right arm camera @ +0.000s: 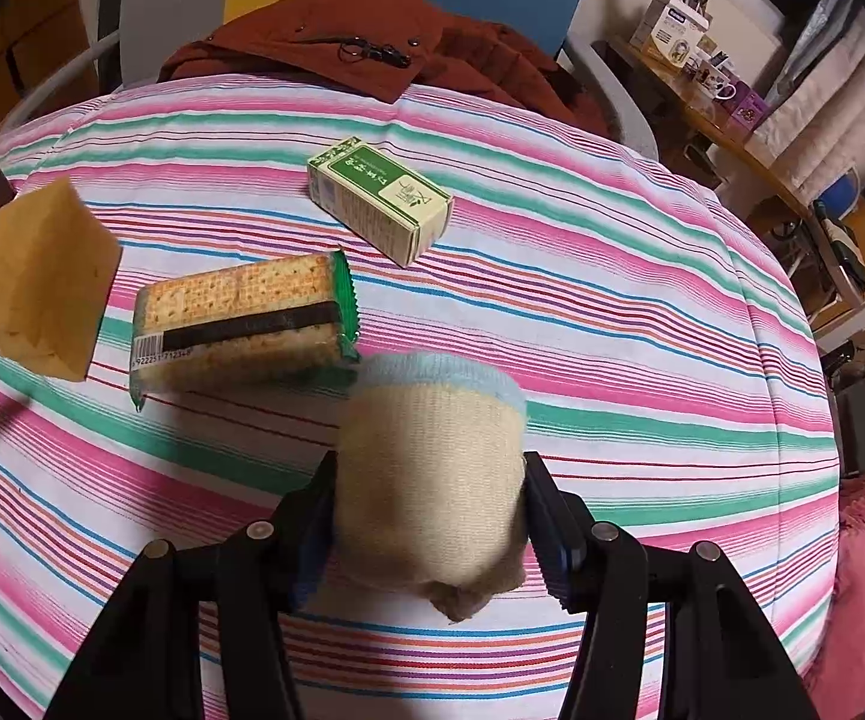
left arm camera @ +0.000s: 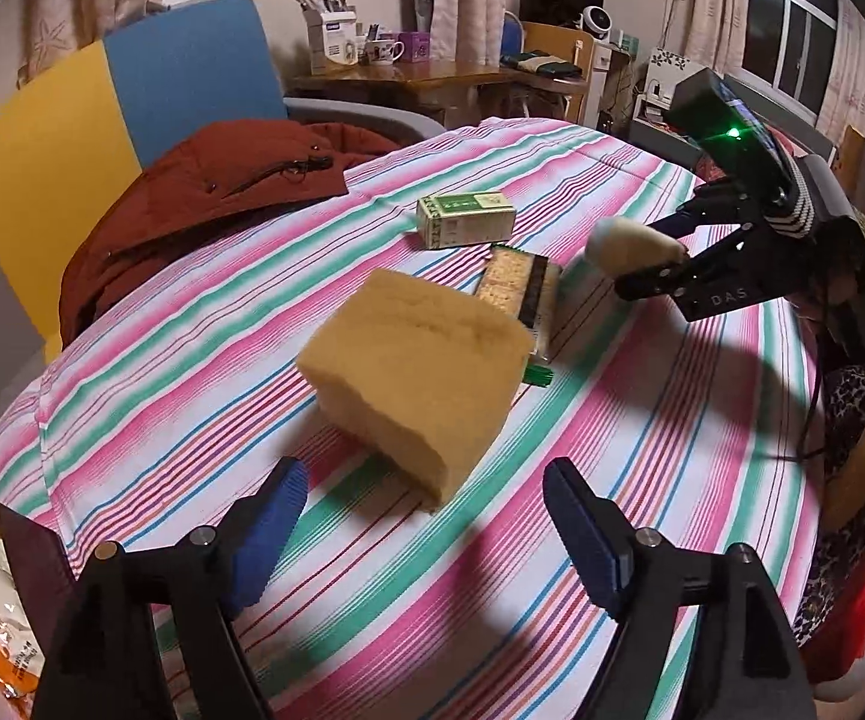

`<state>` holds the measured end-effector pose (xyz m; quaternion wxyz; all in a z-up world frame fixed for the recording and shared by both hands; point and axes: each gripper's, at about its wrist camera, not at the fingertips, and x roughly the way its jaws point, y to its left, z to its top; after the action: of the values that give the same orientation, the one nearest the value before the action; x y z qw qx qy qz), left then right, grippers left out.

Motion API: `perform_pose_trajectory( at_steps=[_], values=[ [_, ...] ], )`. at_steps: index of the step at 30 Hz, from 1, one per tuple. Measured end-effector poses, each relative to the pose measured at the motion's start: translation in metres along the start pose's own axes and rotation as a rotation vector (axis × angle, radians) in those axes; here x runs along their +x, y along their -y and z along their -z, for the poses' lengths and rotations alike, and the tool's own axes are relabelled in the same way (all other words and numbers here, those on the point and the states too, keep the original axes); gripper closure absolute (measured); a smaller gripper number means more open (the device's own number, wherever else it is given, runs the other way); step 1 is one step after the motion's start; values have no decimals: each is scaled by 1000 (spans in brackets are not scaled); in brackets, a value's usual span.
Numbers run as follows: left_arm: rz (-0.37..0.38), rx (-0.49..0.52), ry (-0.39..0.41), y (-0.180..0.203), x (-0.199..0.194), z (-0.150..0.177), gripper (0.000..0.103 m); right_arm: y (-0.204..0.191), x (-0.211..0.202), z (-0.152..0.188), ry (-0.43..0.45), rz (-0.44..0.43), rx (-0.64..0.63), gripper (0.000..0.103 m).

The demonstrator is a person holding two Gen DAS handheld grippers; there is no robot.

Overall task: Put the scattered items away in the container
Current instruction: 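Grasp the yellow sponge with the left tool while the right tool holds the sock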

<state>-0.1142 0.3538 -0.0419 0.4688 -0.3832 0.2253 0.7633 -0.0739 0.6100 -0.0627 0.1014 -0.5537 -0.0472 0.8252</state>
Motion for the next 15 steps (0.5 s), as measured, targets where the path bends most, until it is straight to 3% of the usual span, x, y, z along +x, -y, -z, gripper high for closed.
perform_pose_trajectory(
  at_steps=[4,7,11,15],
  values=[
    [23,-49,19,2,-1,-4,20,-1,1,0,0,10,-3,45],
    [18,-148,3,4,3,-11,19,-4,1,0,-3,16,-9,45],
    [-34,-300,-4,6,7,-17,16,-5,-2,1,3,18,-18,45],
    [-78,-385,8,11,13,-25,8,-5,-5,0,17,18,-18,45]
  ],
)
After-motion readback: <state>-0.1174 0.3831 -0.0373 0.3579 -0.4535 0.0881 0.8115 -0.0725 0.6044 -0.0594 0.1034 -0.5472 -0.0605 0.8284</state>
